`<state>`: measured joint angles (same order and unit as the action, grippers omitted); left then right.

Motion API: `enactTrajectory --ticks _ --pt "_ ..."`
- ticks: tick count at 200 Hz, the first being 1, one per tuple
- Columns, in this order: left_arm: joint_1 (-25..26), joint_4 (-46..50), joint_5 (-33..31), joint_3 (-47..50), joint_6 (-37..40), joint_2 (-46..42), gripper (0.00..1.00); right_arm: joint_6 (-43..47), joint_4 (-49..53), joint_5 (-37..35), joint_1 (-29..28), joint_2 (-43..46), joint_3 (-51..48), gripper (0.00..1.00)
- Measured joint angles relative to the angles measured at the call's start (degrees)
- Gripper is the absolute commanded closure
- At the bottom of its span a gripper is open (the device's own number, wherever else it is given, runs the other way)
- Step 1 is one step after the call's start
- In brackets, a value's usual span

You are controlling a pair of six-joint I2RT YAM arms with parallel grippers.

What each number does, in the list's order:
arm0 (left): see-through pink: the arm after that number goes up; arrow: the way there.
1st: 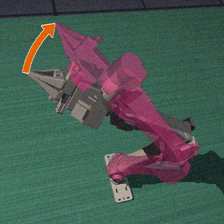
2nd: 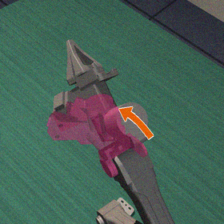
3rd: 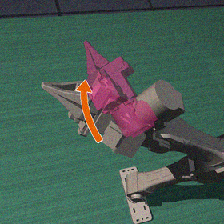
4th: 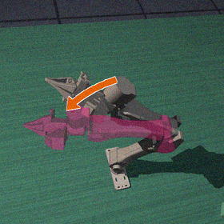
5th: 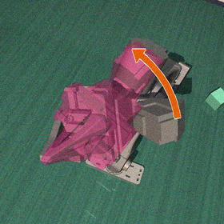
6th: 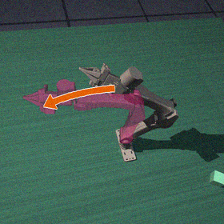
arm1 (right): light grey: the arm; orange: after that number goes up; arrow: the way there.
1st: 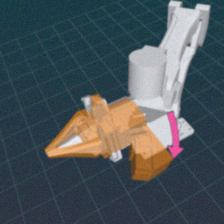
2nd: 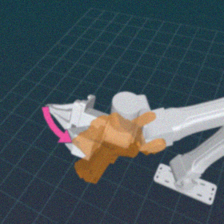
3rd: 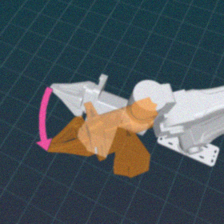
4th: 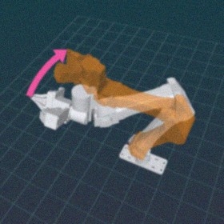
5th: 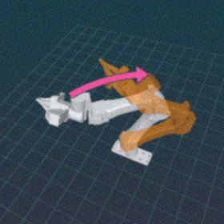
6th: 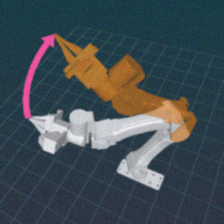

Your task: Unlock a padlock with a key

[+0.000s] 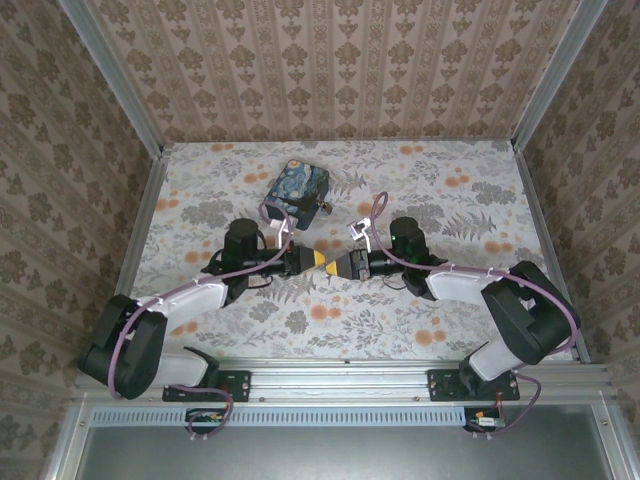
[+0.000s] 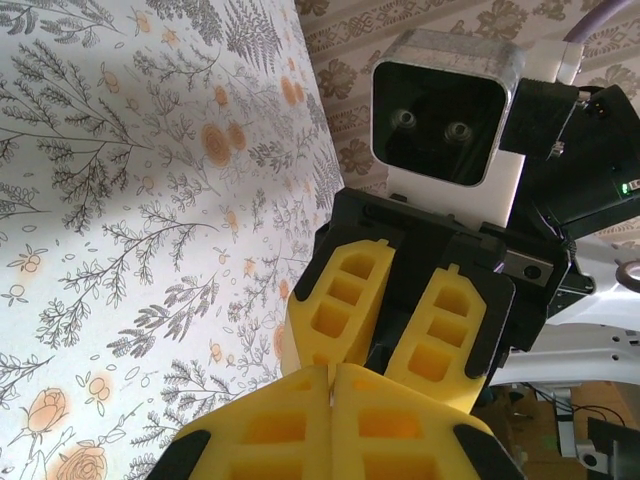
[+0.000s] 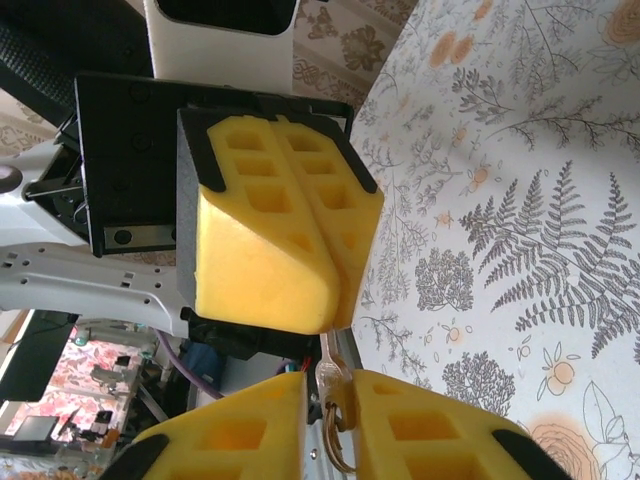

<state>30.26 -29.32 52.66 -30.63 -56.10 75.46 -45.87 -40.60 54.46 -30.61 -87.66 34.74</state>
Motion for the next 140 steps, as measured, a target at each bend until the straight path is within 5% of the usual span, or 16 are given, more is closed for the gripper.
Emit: enactTrajectory --ticks 58,95,112,140 --pt "-0.4 -0.8 0.1 0.3 -0.7 0.0 1.00 -1.0 -1.2 -0.5 -0.1 -0.2 -0.4 1.00" --pt "-0.9 2.8 -2.0 0.2 1.1 -0.2 0.43 0.6 0.9 -2.2 -0.3 0.4 -0.4 1.00" --pt "-1.3 9.7 -5.5 -0.6 3.3 -0.7 0.33 2.3 4.1 -3.0 -0.1 1.1 -0.3 1.00" --pt "-1.4 21.0 -14.7 -3.8 7.3 -2.5 0.32 7.0 13.7 -5.1 1.4 1.9 0.6 1.00"
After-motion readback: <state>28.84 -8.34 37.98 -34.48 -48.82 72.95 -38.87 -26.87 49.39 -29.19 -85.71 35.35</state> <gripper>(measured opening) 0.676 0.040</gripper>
